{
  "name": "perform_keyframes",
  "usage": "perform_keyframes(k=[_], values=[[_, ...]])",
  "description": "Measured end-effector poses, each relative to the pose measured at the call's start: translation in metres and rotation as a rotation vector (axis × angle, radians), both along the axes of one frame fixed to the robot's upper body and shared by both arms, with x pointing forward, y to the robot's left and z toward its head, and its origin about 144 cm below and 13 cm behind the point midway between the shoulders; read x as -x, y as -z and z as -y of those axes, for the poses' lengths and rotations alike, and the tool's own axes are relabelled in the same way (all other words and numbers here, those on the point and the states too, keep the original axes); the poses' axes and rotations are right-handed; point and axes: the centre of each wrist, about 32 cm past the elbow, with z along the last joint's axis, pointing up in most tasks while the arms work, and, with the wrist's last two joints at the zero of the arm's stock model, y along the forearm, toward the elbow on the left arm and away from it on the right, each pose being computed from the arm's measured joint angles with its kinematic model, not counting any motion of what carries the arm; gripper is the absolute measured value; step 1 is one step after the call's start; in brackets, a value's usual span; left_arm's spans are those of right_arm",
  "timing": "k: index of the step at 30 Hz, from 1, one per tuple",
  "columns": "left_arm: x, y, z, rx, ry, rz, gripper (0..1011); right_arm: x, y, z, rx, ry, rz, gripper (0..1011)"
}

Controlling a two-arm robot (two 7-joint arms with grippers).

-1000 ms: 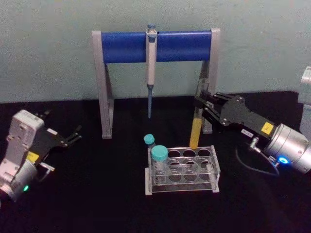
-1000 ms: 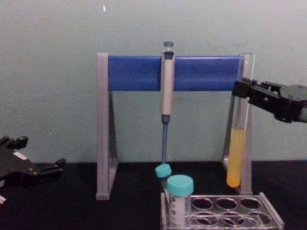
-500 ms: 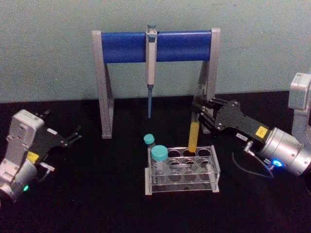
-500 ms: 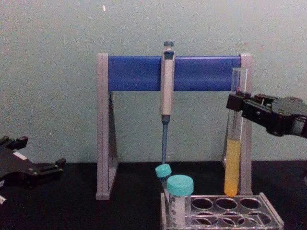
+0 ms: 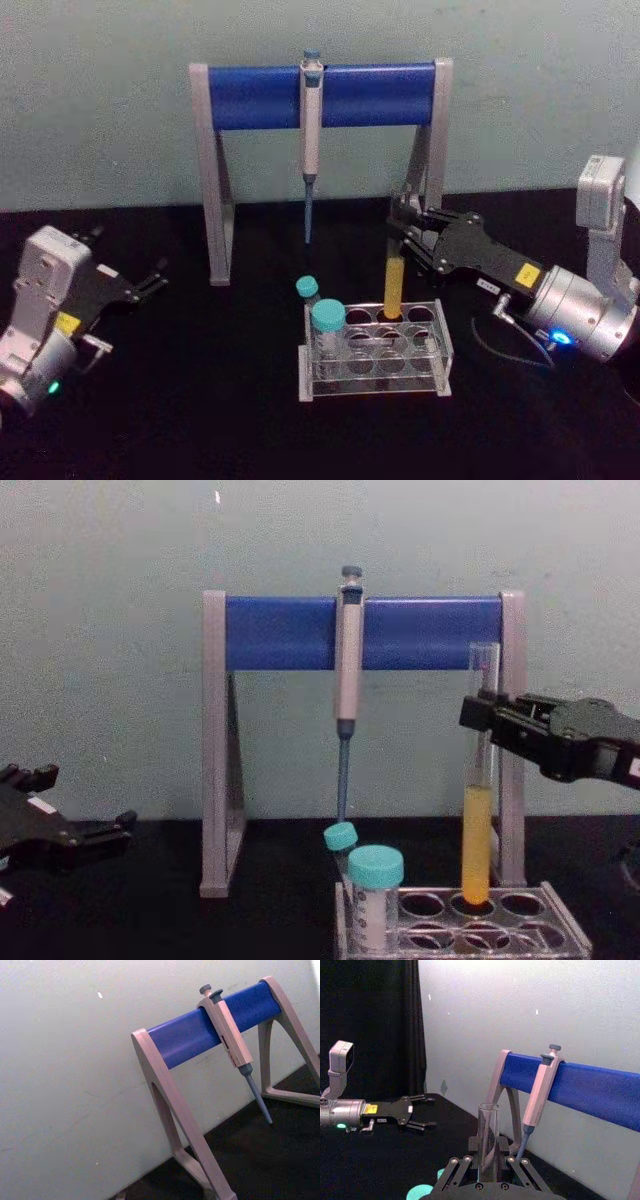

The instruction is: Pick up the test tube from the test tube rack, shake it, then place it back into the test tube rack.

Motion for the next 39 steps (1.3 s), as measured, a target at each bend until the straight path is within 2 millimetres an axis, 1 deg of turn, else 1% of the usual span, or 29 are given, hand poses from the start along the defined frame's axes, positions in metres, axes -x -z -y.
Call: perform_keyframes(k=[39], values=[[0.000, 0.000, 0.000, 0.000, 0.000, 0.000, 1001, -0.005, 0.017, -0.002, 0.031, -0.029, -0.065, 230]])
